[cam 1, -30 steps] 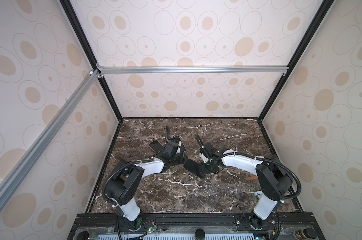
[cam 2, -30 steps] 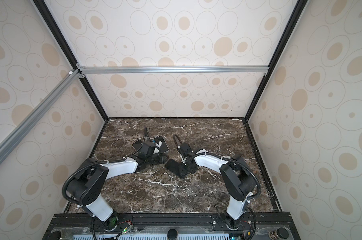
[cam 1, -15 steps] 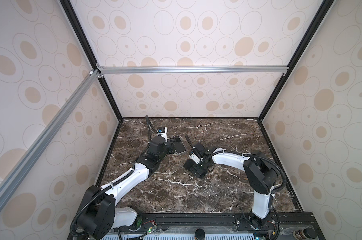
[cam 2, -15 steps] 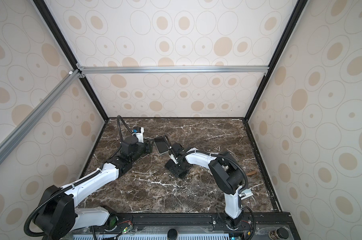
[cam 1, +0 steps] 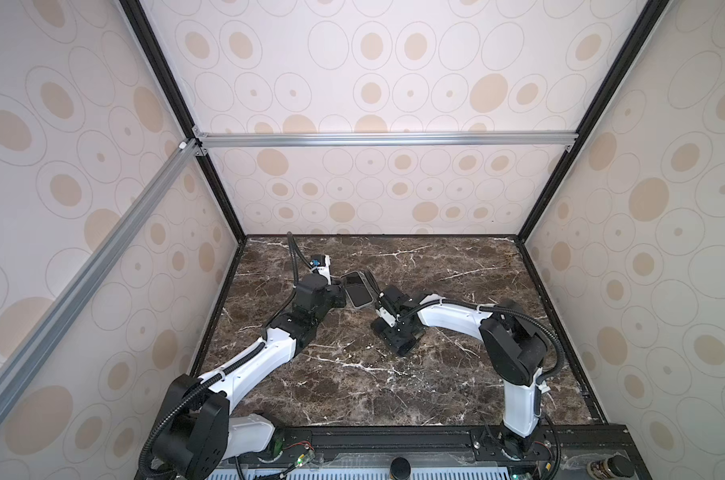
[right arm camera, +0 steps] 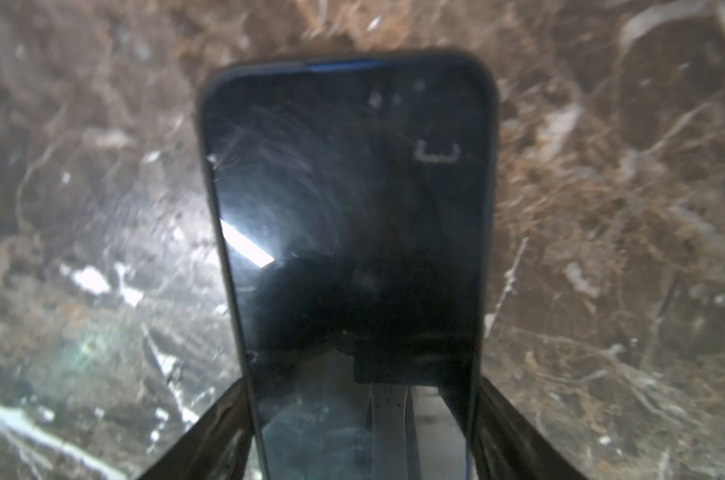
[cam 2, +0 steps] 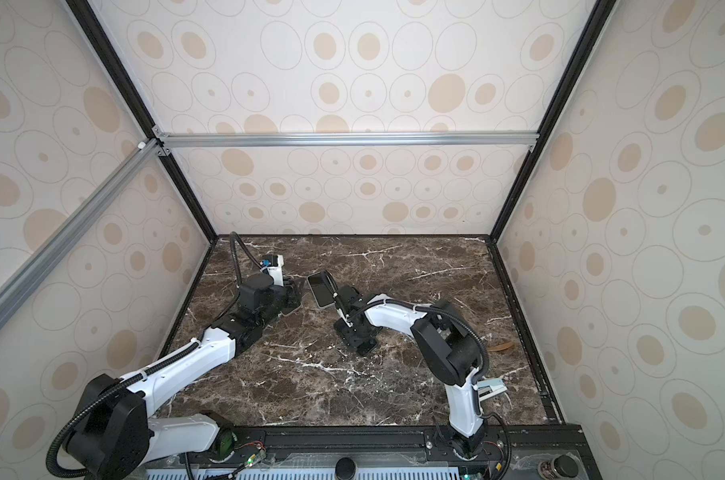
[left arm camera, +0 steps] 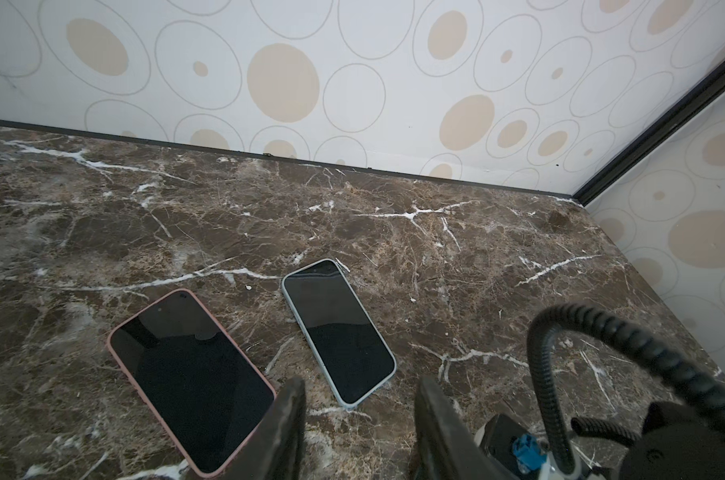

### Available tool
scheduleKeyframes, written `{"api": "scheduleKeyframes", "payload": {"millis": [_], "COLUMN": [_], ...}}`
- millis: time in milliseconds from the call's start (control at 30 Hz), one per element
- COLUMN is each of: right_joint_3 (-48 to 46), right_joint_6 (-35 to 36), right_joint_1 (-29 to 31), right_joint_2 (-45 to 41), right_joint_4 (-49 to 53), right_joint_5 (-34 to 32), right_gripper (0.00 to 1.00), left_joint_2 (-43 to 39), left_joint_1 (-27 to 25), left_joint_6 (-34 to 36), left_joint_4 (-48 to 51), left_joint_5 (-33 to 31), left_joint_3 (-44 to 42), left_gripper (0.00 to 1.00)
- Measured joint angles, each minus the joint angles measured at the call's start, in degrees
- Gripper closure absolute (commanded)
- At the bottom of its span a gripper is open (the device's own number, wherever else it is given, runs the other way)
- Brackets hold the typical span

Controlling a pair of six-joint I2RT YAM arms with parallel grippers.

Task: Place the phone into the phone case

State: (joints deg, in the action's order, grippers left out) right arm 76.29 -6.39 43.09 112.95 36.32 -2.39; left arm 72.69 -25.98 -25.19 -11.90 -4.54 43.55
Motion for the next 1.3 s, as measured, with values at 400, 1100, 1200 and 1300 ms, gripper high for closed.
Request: {"api": "scheduleKeyframes", "payload": {"millis": [400,1100,1200,1300], "right_joint_3": [16.79,20.11,3.8,-13.35], "right_joint_6": [-12.33,-10.97,-7.76,-3.78], "right_joint_1": [-22.16,-27.02,-30.69,-33.38], "right_joint_2": [10.82,-4.42,-17.25,-24.02], "right_joint_4": [3.32,2.93,-10.58,-26.21], "right_joint_5": [1.4,-7.96,-15.02,-22.73], "right_gripper": [0.26,0.08,0.03,0.01], "left_joint_2": [-1.79,-5.62,-4.68,-1.92], "left_joint_1": [5.64,19.37,22.32,24.3], "left_joint_6": [0.09,2.62,3.23,4.9], "left_joint_4": [0.02,-8.98,-14.99,-22.14], "left_joint_5": [-0.68,-23.19,-26.36,-27.85], "left_joint_3": [-0.17,-10.34,-17.49,-23.41], "left_gripper": [0.56,0.49,0.49,0.49]}}
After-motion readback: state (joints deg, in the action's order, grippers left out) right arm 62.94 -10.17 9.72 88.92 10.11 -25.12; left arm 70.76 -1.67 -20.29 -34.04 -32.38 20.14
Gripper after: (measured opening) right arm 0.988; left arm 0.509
